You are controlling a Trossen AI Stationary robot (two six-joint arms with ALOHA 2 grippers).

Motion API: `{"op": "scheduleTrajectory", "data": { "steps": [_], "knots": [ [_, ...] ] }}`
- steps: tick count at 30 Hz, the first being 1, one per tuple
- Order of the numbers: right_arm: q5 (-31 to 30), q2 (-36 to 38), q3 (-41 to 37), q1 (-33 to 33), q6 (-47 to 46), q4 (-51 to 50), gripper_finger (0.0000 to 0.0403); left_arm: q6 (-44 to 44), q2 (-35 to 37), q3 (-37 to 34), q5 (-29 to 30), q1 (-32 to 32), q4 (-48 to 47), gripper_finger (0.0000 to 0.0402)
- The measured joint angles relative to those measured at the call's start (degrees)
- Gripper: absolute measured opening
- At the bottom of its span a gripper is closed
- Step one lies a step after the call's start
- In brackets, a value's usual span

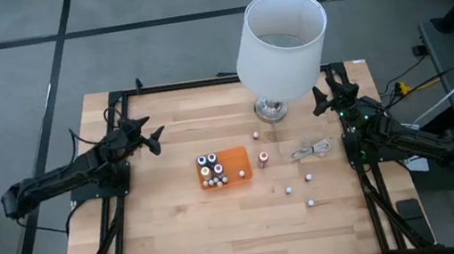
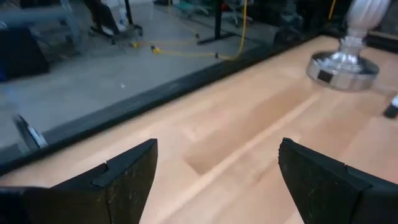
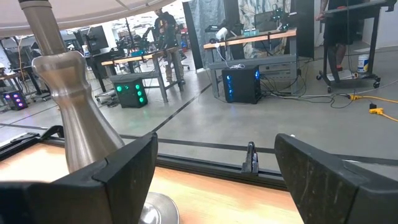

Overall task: Pick & Place food coloring
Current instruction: Put the small orange food coloring bottle into the orange bin

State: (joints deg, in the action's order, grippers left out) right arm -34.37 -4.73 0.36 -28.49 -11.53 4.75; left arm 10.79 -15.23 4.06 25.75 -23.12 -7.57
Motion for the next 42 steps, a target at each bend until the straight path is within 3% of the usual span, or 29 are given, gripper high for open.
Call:
{"op": "scheduleTrajectory", "data": {
  "steps": [8, 42],
  "knots": [
    [0.0, 0.0, 0.0, 0.0, 0.0, 0.0, 0.0323, -0.6, 0.2, -0.2, -1.9, -0.4, 0.2, 0.0322],
    [0.0, 0.0, 0.0, 0.0, 0.0, 0.0, 0.0323, 2.0, 0.3, -0.2, -0.3, -0.4, 0.1, 0.0322]
  ]
}}
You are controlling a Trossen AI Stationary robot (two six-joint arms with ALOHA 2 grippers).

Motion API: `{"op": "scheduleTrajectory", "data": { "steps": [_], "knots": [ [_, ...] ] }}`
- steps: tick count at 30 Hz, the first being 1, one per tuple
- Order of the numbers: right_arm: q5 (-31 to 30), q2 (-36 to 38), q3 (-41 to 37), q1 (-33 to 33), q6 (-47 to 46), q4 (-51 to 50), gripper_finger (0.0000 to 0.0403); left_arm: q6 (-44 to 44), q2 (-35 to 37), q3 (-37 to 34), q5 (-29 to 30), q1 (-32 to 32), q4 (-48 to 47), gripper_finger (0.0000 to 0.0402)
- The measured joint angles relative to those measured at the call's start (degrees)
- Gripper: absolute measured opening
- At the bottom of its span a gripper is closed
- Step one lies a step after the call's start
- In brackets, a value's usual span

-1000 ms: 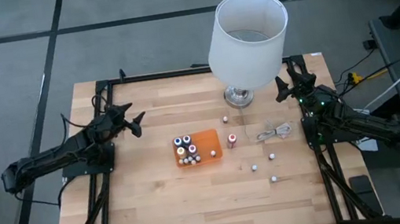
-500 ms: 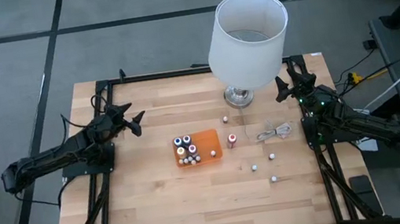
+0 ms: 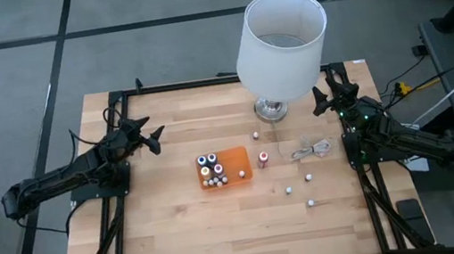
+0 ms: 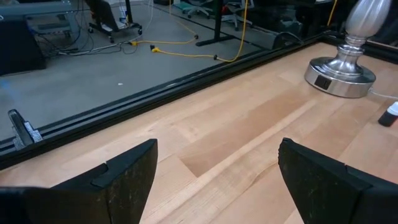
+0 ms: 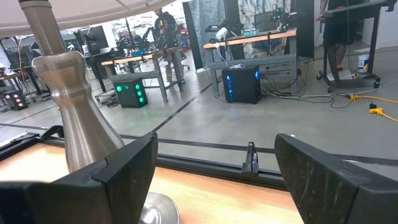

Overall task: Pick & Place food coloring
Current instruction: Put the small orange food coloring bottle into the orange bin

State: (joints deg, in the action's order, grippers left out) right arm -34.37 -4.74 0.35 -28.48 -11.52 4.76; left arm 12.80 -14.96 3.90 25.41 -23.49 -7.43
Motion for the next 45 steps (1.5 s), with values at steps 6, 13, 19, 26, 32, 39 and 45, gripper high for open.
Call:
{"op": "scheduleTrajectory", "data": {
  "steps": [6, 13, 19, 26, 32, 39, 45],
  "knots": [
    [0.0, 0.0, 0.0, 0.0, 0.0, 0.0, 0.0323, 0.0, 0.0, 0.0, 0.0, 0.0, 0.0, 0.0323],
    [0.0, 0.0, 0.0, 0.0, 0.0, 0.0, 0.0323, 0.0, 0.0, 0.0, 0.0, 0.0, 0.0, 0.0324],
    [0.0, 0.0, 0.0, 0.0, -1.8, 0.0, 0.0323, 0.0, 0.0, 0.0, 0.0, 0.0, 0.0, 0.0323],
    [1.8, 0.0, 0.0, 0.0, -1.5, 0.1, 0.0323, 0.0, 0.0, 0.0, 0.0, 0.0, 0.0, 0.0322],
    [9.8, 0.0, 0.0, 0.0, -3.5, -0.1, 0.0323, 0.0, 0.0, 0.0, 0.0, 0.0, 0.0, 0.0323],
    [18.2, -0.1, 0.0, 0.0, -8.4, -0.1, 0.0323, 0.0, 0.0, 0.0, 0.0, 0.0, 0.0, 0.0324],
    [21.1, -3.4, 2.8, 0.0, -15.5, -4.8, 0.0323, 0.0, 0.0, 0.0, 0.0, 0.0, 0.0, 0.0323]
  ]
}}
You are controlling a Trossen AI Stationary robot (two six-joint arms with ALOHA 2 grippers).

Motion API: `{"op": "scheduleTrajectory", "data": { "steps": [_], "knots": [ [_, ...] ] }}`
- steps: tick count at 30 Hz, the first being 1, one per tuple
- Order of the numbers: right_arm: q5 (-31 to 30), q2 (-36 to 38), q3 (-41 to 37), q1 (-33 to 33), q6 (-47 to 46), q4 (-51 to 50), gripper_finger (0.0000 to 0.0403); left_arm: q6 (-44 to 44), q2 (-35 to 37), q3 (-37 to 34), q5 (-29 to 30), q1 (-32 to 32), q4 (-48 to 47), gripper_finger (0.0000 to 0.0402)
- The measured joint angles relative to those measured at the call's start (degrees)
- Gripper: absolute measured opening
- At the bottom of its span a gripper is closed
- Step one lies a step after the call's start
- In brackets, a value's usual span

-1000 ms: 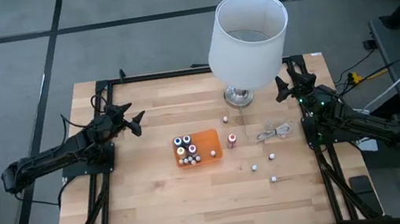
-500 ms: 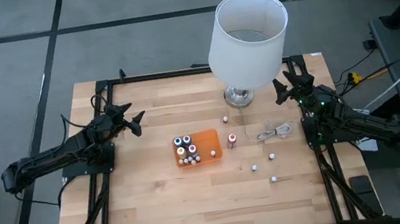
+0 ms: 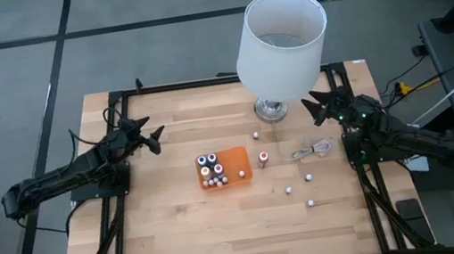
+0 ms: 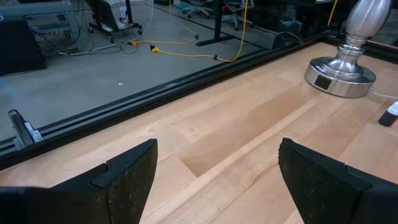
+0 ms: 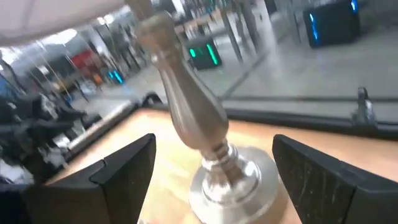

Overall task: Pick & Place food coloring
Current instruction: Put the small orange food coloring bottle into the orange bin

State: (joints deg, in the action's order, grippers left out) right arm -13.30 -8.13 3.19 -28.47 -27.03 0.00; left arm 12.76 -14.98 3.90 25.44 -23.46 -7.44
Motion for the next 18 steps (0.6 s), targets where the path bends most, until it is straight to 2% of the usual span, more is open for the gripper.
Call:
{"op": "scheduleTrajectory", "data": {
  "steps": [7, 14, 18],
  "knots": [
    [0.2, -9.4, 11.2, 0.0, -2.9, -14.0, 0.0323, 0.0, 0.0, 0.0, 0.0, 0.0, 0.0, 0.0322],
    [12.2, -19.7, 22.2, 0.0, -8.0, -23.7, 0.0323, 0.0, 0.0, 0.0, 0.1, 0.0, 0.0, 0.0323],
    [14.8, -24.3, 28.1, 0.0, -12.0, -32.1, 0.0323, 0.0, 0.0, 0.0, 0.1, 0.0, 0.0, 0.0323]
  ]
}}
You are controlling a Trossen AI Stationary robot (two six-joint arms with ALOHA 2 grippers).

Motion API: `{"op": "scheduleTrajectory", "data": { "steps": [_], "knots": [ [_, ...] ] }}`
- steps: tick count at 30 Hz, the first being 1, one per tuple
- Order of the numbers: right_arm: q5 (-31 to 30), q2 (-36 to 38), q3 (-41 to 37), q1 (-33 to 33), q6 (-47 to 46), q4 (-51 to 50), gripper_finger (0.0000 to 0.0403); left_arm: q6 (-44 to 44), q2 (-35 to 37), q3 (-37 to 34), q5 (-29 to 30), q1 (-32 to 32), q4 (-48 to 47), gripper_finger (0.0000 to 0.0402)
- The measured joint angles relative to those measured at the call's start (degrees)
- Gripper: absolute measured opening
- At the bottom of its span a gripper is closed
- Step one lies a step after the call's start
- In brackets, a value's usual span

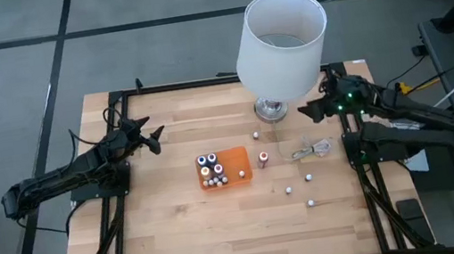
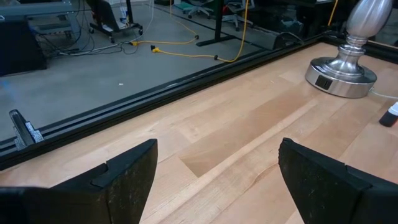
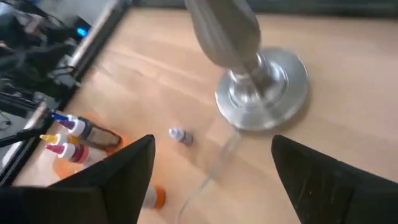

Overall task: Pick & Place food coloring
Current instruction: Put the small orange food coloring bottle into the orange bin

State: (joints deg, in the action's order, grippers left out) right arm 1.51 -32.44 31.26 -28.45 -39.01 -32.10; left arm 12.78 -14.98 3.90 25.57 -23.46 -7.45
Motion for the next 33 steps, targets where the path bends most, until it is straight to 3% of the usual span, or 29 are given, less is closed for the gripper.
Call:
{"op": "scheduleTrajectory", "data": {
  "steps": [8, 19, 26, 33],
  "knots": [
    [-1.9, -4.7, 7.3, 2.7, -8.9, -10.5, 0.0323, 0.0, 0.0, 0.0, 0.0, 0.0, 0.0, 0.0322],
    [-6.4, -7.1, 14.2, 13.2, -22.0, -20.9, 0.0323, 0.0, 0.0, 0.0, 0.0, 0.0, 0.0, 0.0324],
    [-8.0, -13.5, 19.0, 21.8, -29.9, -22.0, 0.0323, 0.0, 0.0, 0.0, 0.0, 0.0, 0.0, 0.0323],
    [-16.9, -23.1, 24.9, 34.6, -42.1, -22.2, 0.0323, 0.0, 0.0, 0.0, 0.0, 0.0, 0.0, 0.0322]
  ]
}}
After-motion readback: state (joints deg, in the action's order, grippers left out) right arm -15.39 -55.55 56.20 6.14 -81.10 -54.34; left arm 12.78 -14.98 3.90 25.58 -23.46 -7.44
